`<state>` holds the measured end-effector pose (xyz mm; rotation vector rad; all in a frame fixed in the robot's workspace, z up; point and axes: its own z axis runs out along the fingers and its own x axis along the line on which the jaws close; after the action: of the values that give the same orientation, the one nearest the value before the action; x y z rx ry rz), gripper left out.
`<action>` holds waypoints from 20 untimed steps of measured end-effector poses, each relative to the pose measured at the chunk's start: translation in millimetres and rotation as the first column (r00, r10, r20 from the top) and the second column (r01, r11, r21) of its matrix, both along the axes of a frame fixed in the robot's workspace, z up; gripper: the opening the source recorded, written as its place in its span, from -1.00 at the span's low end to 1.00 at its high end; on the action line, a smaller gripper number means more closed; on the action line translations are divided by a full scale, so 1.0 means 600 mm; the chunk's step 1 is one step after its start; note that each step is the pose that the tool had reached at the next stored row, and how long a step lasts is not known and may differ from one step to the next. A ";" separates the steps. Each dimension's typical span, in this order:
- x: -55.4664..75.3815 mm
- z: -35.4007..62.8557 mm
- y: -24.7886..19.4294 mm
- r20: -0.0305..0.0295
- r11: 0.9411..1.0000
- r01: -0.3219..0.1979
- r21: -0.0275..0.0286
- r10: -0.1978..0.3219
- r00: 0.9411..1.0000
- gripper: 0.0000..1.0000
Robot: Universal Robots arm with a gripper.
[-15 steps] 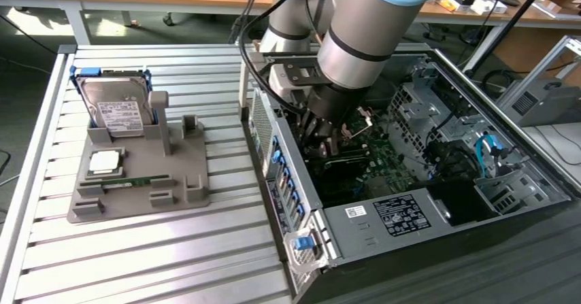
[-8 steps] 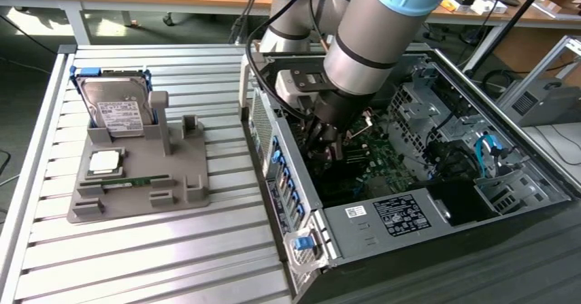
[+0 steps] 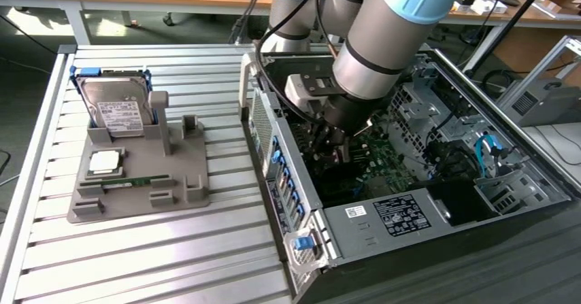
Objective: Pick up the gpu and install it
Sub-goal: 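Press down on the gpu until it lock into place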
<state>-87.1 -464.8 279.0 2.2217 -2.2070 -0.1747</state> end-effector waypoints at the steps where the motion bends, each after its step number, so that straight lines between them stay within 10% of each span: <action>1: 0.003 0.000 0.0008 0.000 1.000 0.000 -0.001 0.000 1.000 -0.79; 8: 0.016 -0.003 0.0134 -0.002 1.000 0.000 -0.003 0.000 1.000 -0.79; 20: 0.016 -0.009 0.0114 -0.003 1.000 0.000 -0.015 0.000 1.000 -0.79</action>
<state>-77.7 -458.0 273.4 2.2120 -2.1991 -0.1610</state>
